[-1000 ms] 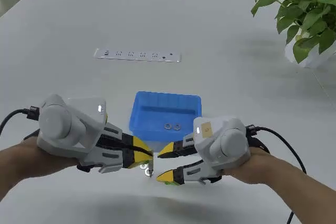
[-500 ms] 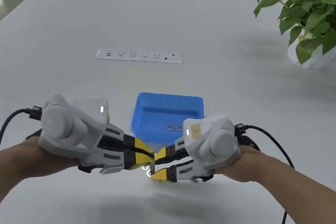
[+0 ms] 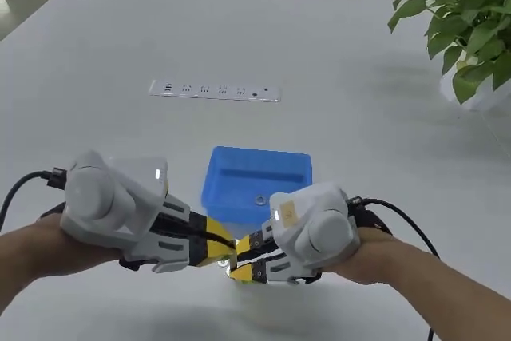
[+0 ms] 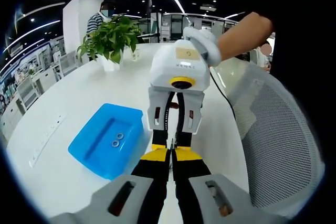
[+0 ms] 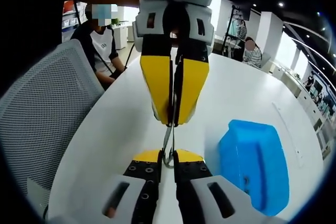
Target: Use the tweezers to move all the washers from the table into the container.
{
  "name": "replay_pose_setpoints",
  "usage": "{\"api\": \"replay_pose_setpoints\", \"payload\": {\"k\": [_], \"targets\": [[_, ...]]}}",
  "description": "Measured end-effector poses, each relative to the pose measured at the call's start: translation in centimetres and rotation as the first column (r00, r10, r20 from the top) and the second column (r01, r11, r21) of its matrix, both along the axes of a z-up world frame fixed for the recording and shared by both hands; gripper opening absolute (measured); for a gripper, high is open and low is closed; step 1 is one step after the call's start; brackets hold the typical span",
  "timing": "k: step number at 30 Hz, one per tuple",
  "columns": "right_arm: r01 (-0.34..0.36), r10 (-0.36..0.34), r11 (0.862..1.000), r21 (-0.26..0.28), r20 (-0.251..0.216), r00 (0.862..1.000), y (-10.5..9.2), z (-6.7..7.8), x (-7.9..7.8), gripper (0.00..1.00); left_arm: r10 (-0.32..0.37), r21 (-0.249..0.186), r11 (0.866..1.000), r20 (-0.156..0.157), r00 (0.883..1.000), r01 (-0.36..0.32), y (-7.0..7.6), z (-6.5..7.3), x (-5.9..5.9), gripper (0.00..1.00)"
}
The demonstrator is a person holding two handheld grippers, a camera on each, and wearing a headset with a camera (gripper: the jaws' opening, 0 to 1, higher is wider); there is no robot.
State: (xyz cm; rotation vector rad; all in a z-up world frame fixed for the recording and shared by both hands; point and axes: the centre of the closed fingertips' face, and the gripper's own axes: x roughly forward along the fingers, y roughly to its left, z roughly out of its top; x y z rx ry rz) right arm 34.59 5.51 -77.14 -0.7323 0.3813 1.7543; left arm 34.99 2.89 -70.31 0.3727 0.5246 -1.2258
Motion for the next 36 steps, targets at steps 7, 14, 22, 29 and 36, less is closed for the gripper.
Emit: {"api": "replay_pose_setpoints", "payload": {"k": [7, 14, 22, 29, 36], "targets": [[0.009, -0.010, 1.000, -0.008, -0.014, 1.000, -0.1, 0.0, 0.1, 0.09, -0.003, -0.001, 1.000, 0.006, 1.000, 0.003, -0.2, 0.0, -0.1, 0.06], [0.016, -0.016, 1.000, -0.007, -0.019, 1.000, -0.1, 0.0, 0.1, 0.09, -0.003, -0.002, 1.000, 0.009, 1.000, 0.003, -0.1, 0.0, -0.1, 0.06], [0.013, -0.013, 1.000, -0.011, -0.019, 1.000, -0.1, 0.0, -0.1, 0.09, 0.008, -0.019, 1.000, 0.008, 1.000, -0.008, 0.0, 0.2, -0.3, 0.16], [0.025, -0.026, 1.000, -0.006, -0.027, 0.999, -0.2, 0.3, 0.0, 0.09, 0.036, -0.035, 0.999, -0.009, 0.999, -0.036, 0.4, 0.3, -0.4, 0.27], [0.039, -0.039, 0.999, 0.003, -0.037, 0.999, -0.3, 1.2, 0.1, 0.09, 0.082, -0.051, 0.995, -0.043, 0.996, -0.084, 1.0, 0.0, -0.7, 0.44]]}}
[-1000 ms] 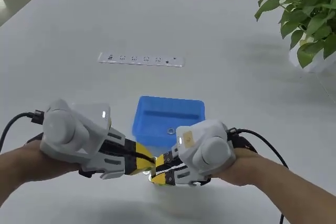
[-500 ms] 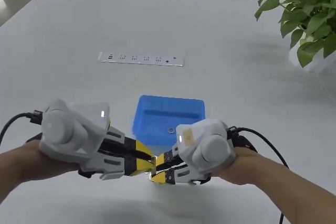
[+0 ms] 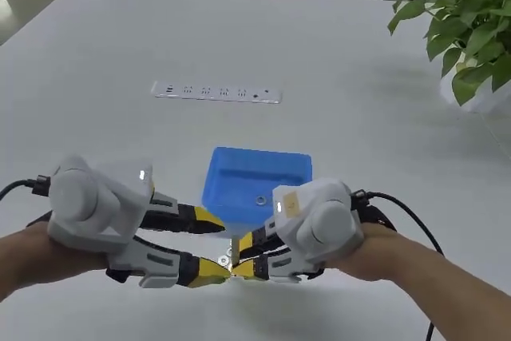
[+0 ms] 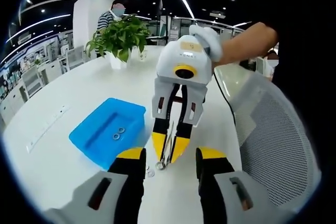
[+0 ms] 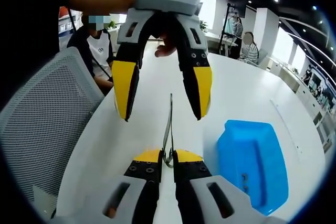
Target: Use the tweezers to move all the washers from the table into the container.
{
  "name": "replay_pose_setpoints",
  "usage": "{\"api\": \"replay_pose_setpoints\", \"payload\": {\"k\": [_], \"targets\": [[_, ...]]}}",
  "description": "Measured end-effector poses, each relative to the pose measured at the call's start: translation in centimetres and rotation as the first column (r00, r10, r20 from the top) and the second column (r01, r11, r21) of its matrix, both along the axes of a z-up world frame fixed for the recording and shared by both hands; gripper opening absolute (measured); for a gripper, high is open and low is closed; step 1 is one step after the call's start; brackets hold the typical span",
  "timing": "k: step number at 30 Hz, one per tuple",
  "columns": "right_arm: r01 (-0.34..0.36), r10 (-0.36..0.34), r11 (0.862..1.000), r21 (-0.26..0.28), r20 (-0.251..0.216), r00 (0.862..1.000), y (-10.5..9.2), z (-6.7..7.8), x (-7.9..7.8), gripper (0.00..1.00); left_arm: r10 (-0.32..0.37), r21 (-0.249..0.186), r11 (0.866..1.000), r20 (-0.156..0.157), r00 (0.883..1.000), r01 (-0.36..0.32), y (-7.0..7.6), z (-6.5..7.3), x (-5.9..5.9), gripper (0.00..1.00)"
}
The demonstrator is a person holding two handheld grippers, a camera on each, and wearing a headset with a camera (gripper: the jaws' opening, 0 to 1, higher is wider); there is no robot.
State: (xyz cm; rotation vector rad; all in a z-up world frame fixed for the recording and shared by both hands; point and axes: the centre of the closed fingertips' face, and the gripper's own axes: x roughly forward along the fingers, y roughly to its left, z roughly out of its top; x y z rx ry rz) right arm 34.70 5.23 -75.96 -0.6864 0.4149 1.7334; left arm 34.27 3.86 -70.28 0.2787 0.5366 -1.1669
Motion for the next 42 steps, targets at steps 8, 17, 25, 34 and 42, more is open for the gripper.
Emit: {"api": "replay_pose_setpoints", "payload": {"k": [8, 17, 25, 34, 42], "targets": [[-0.003, 0.003, 1.000, 0.010, 0.007, 1.000, 0.0, 1.4, 0.2, 0.10, 0.061, -0.013, 0.998, -0.029, 0.998, -0.061, 0.9, -0.6, -0.5, 0.60], [-0.003, 0.002, 1.000, 0.029, 0.022, 1.000, 0.0, 3.6, 0.7, 0.10, 0.122, -0.028, 0.992, -0.029, 0.992, -0.123, 2.1, -0.5, -0.3, 0.74], [0.008, -0.009, 0.999, 0.046, 0.027, 1.000, 0.0, 5.4, 1.9, 0.10, 0.161, -0.050, 0.986, -0.022, 0.987, -0.162, 2.7, -0.3, -0.1, 0.83], [0.017, -0.020, 0.997, 0.071, 0.041, 0.999, 0.3, 7.3, 3.5, 0.10, 0.186, -0.063, 0.980, -0.012, 0.982, -0.187, 2.8, 0.1, -0.1, 0.93], [0.024, -0.028, 0.997, 0.079, 0.059, 0.998, 0.5, 8.1, 5.3, 0.10, 0.211, -0.065, 0.975, -0.007, 0.977, -0.211, 2.8, 0.4, -0.1, 0.99]]}}
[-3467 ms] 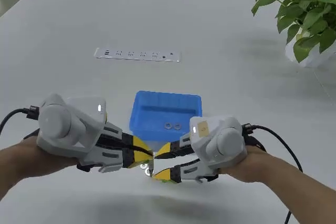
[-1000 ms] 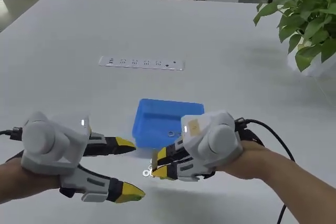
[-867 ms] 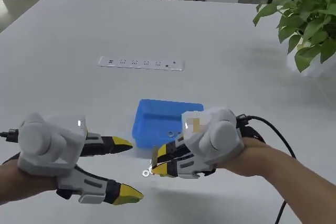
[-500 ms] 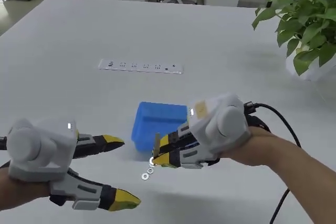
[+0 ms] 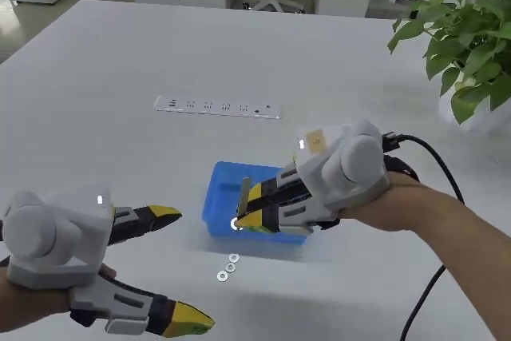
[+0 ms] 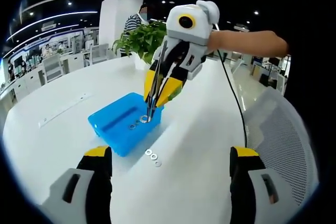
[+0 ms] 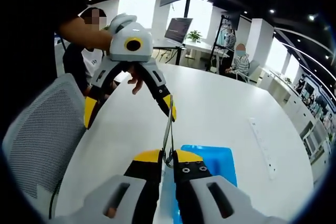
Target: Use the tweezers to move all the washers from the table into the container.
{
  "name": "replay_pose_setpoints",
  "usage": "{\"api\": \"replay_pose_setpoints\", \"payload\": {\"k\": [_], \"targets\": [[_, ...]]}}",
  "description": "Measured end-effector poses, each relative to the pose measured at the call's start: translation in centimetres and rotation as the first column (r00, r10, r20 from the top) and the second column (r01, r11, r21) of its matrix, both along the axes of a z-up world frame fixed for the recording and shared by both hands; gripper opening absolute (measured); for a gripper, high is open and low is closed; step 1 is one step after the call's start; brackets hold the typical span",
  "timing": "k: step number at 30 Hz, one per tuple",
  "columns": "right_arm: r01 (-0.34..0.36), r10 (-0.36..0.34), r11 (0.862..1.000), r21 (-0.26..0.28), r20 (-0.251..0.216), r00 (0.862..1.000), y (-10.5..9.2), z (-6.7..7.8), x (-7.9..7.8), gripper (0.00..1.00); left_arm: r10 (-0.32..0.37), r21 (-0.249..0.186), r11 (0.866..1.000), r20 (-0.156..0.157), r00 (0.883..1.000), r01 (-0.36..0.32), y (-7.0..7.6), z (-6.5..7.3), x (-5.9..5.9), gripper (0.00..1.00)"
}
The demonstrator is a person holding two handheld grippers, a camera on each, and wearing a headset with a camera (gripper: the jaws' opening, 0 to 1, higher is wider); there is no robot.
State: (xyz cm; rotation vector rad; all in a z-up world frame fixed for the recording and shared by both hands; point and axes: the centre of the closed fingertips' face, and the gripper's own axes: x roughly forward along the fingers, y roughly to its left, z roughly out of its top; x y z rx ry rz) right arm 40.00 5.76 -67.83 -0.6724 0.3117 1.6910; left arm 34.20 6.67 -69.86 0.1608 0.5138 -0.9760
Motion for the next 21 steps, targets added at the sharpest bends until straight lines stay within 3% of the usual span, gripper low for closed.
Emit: {"api": "replay_pose_setpoints", "payload": {"k": [10, 21], "targets": [[0.040, -0.040, 0.999, 0.015, 0.033, 0.999, 0.4, 0.0, 2.7, 0.10, 0.012, -0.006, 1.000, 0.007, 1.000, -0.012, 0.5, 0.0, 0.4, 0.99], [0.069, -0.069, 0.998, 0.001, 0.041, 0.997, 0.5, -2.2, 5.0, 0.10, 0.027, -0.013, 1.000, 0.007, 1.000, -0.027, 0.6, 0.2, 0.7, 0.99]]}}
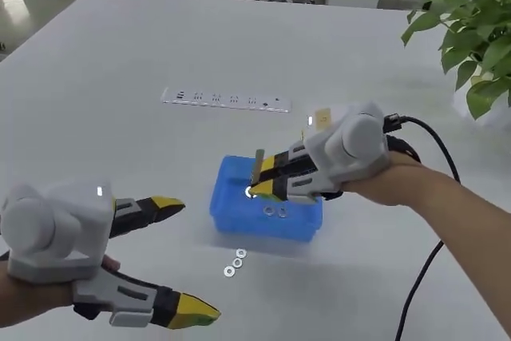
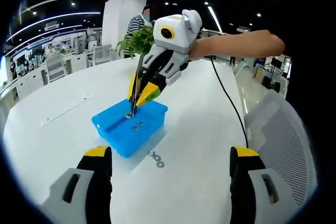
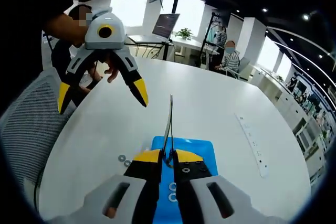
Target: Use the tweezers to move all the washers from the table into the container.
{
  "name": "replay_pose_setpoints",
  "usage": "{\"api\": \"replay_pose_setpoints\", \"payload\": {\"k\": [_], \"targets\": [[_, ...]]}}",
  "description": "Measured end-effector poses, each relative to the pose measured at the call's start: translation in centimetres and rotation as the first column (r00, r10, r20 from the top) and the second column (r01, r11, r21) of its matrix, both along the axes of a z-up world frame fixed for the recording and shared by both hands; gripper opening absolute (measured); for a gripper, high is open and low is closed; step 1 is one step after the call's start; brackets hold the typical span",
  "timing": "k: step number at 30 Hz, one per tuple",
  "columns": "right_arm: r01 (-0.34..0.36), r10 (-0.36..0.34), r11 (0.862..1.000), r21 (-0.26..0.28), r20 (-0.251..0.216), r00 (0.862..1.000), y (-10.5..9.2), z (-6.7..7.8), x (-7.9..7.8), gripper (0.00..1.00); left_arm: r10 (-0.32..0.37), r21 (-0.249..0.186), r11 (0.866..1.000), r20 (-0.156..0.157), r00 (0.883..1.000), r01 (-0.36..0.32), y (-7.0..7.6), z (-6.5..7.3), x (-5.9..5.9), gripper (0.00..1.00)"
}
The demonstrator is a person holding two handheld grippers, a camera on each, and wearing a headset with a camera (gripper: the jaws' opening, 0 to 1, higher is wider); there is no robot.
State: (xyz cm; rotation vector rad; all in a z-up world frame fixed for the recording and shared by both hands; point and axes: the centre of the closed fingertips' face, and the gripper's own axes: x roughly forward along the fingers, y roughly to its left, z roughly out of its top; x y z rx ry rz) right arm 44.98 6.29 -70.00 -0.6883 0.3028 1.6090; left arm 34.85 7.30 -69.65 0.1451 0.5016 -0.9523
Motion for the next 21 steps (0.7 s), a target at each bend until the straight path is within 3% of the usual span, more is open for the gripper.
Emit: {"api": "replay_pose_setpoints", "payload": {"k": [21], "targets": [[0.003, -0.005, 0.999, -0.042, -0.039, 0.999, 0.0, -4.5, 1.7, 0.10, 0.027, -0.010, 1.000, 0.009, 1.000, -0.027, 0.3, 0.3, 1.0, 0.99]]}}
